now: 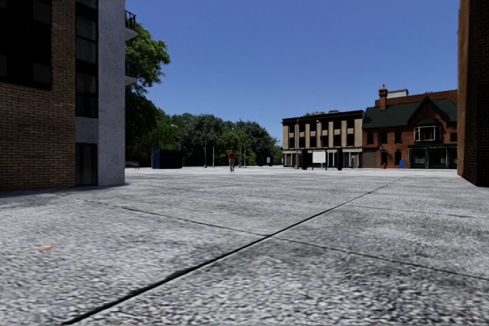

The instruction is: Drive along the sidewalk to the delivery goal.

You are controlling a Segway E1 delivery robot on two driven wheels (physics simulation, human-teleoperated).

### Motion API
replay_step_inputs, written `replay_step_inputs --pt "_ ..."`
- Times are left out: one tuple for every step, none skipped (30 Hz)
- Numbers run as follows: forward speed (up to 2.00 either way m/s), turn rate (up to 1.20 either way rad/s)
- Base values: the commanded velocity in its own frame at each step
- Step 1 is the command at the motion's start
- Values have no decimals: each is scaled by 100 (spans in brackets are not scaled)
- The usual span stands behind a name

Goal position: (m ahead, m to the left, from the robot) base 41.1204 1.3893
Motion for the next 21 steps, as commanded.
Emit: replay_step_inputs --pt "200 0" --pt "200 0" --pt "200 0" --pt "200 0" --pt "200 0" --pt "200 0" --pt "200 0" --pt "200 0" --pt "200 0" --pt "200 0" --pt "200 0" --pt "200 0" --pt "200 0" --pt "200 0" --pt "200 0" --pt "200 0" --pt "200 0" --pt "200 0" --pt "200 0" --pt "200 0" --pt "200 0"
